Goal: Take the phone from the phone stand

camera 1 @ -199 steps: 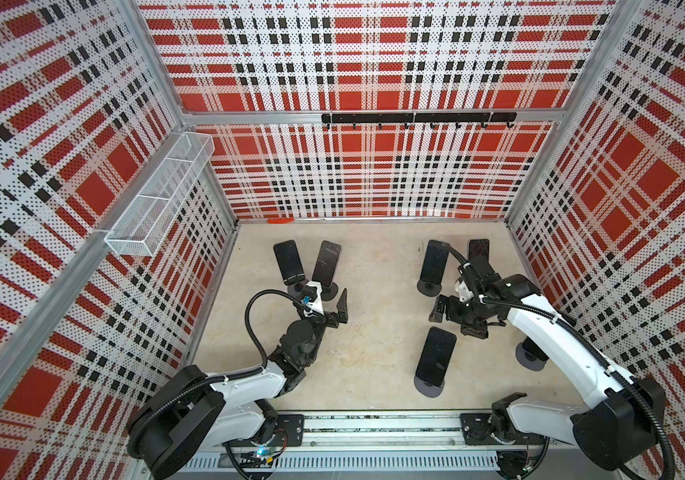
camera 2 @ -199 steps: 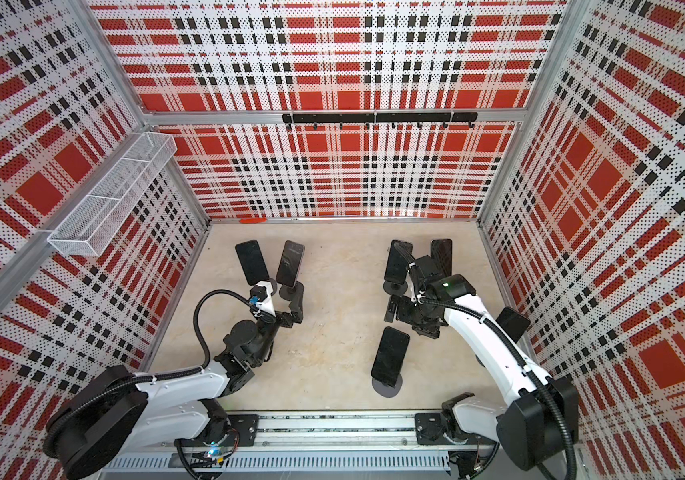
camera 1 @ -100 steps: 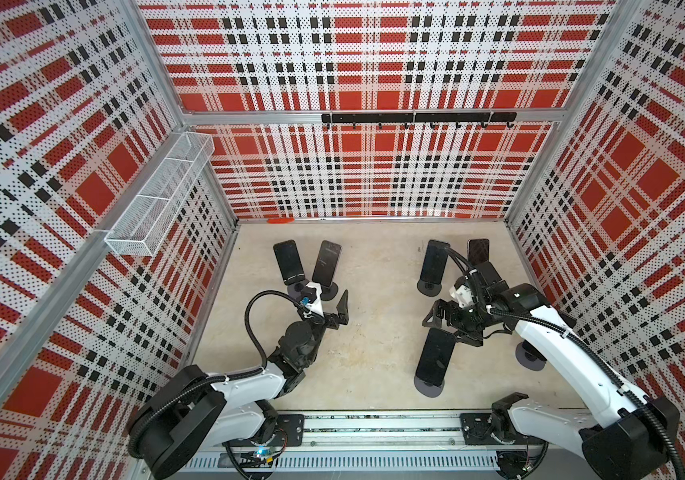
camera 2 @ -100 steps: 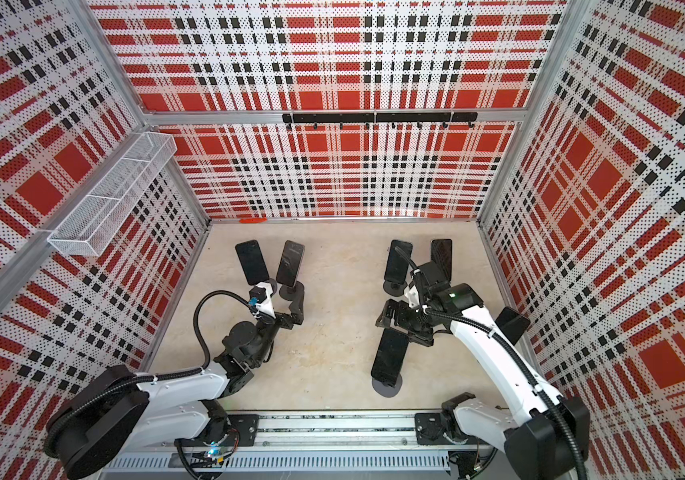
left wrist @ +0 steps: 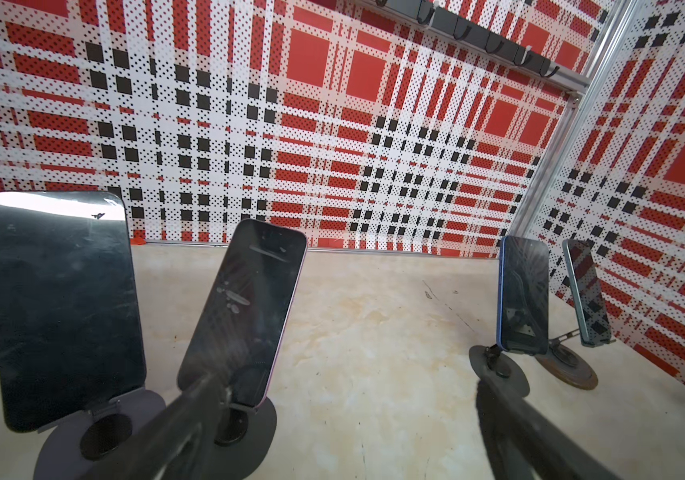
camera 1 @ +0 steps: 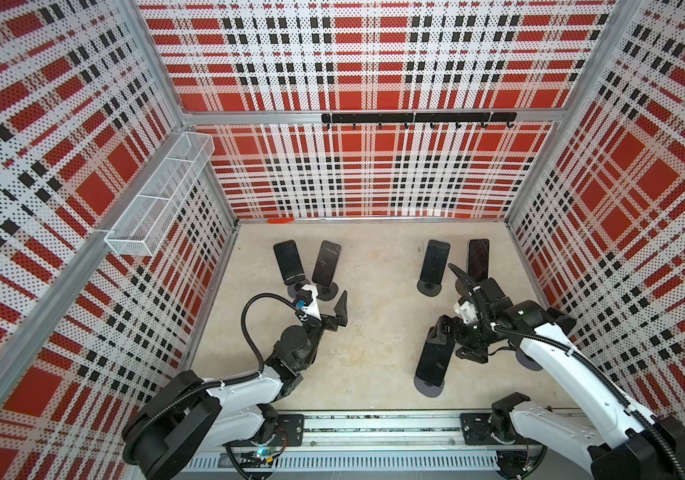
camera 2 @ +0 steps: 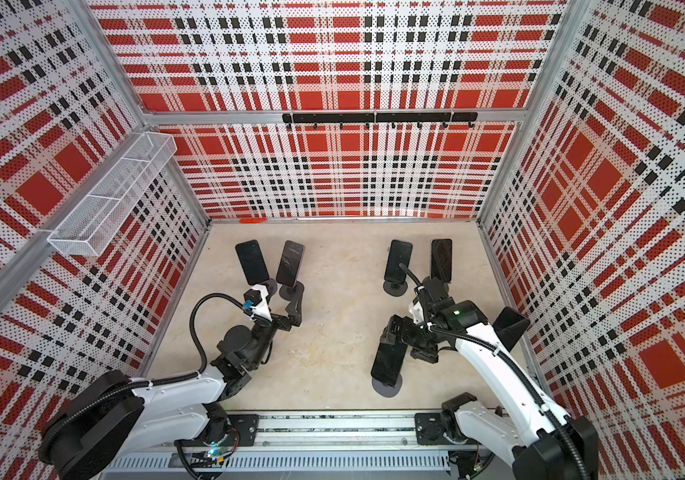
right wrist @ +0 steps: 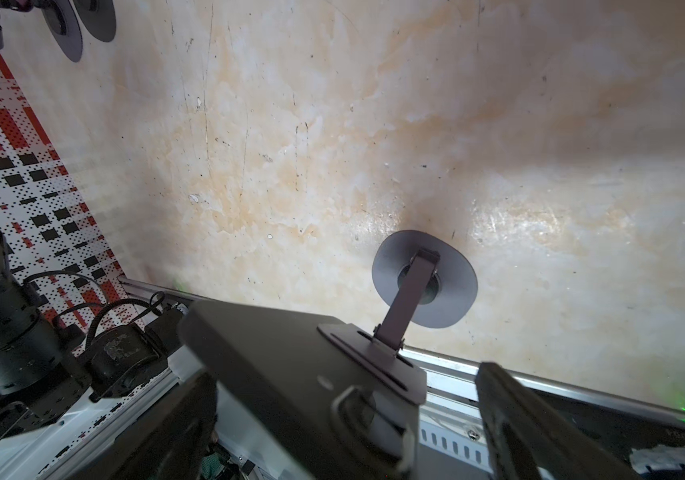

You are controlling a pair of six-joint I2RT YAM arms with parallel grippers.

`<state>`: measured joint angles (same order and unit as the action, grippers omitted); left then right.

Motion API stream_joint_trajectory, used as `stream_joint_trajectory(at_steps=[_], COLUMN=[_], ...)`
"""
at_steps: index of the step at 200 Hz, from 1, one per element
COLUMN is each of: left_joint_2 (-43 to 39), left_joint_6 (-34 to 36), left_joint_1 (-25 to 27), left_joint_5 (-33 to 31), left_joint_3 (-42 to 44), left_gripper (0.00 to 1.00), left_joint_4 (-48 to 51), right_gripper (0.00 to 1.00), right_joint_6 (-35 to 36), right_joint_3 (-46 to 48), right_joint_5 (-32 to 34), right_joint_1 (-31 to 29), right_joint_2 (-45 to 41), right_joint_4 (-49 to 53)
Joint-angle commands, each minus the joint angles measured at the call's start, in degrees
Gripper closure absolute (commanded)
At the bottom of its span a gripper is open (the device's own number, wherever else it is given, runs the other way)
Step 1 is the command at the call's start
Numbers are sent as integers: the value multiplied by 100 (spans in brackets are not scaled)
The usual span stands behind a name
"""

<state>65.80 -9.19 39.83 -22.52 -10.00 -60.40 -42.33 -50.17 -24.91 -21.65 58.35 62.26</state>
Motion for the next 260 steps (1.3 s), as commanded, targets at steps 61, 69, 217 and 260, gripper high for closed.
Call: stream_joint_trajectory(at_steps=[61,69,217,260], left_joint_2=[558,608,1409,1361], left_joint_6=[-1410,-1300,-610,-590], left_joint_1=[-280,-267,648,657], left_joint_5=[344,569,286,150], left_joint_3=[203,175,-389,-465], left_gripper=[2,2,2,2], left_joint_4=[-1263,-1397,-754,-467], right_gripper=[0,0,0,0], right_joint_6=[261,238,-2049,-2288], right_joint_3=[44,54,-960,-1760], right_joint_5=[-385,-385,1348,2184], right_joint_1=[-50,-43,-188,-930], right_joint_2=[-470,-482,-185,653], right_joint_4=[-508,-517,880,1373])
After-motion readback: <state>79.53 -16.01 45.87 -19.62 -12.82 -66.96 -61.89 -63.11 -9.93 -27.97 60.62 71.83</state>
